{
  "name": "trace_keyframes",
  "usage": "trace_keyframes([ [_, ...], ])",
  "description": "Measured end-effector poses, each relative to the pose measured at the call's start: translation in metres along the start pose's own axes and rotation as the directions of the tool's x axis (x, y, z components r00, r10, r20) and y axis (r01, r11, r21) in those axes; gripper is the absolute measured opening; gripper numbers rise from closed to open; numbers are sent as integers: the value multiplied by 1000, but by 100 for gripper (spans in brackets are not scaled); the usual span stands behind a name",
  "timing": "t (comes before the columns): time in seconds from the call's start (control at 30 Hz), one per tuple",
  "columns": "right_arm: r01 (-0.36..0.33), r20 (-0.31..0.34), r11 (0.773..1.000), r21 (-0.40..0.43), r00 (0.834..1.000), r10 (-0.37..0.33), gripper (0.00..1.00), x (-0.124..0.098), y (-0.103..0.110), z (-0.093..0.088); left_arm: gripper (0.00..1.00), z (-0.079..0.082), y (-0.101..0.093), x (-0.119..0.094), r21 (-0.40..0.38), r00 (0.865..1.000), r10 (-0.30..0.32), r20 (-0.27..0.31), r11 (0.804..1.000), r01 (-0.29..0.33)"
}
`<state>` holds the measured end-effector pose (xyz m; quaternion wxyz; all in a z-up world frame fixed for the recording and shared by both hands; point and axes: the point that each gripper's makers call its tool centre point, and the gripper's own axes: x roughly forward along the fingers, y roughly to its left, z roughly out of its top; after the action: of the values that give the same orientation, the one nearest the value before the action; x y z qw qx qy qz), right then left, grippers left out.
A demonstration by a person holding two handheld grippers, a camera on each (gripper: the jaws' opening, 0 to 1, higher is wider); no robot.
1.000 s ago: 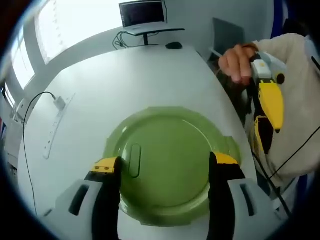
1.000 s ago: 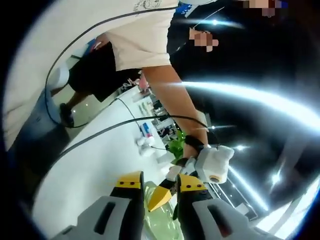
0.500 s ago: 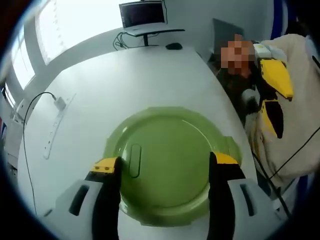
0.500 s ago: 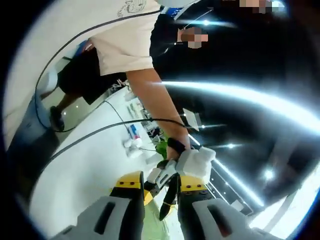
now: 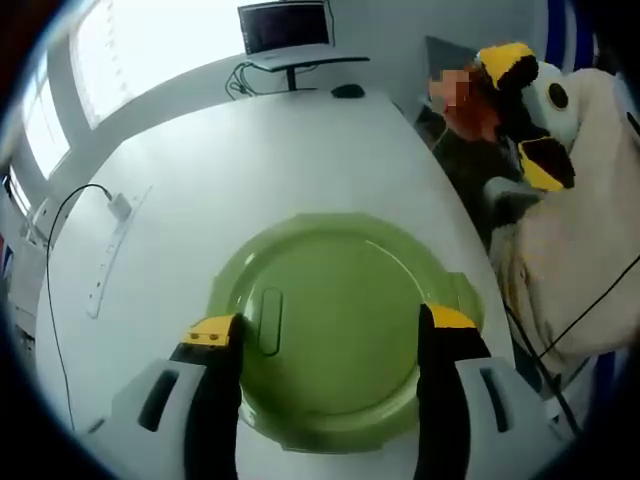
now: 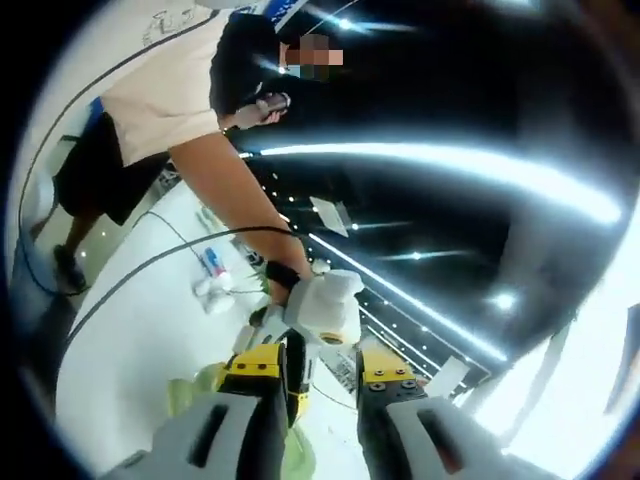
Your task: Open container latches remove lid place lid upside down on tabletop take tomato from container place on tabletop
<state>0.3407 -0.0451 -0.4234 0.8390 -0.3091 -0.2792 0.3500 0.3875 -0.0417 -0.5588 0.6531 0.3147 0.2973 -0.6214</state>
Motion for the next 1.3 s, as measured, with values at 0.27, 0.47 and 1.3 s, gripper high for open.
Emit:
trace_keyframes([
  [0.27,84,-44,995,55,996,-81,27,4,-19,-13,64,-5,12,-3,-2,1000,-2,3,1000,2],
  [0.47,168,-63,974,150,985,-160,27,8,-35,-20,64,-10,24,-6,-1,1000,-2,5,1000,2],
  [1.3,424,-240,781,458,905,-350,29,-10,-65,-74,64,-14,37,-8,0,1000,0,-2,1000,0],
])
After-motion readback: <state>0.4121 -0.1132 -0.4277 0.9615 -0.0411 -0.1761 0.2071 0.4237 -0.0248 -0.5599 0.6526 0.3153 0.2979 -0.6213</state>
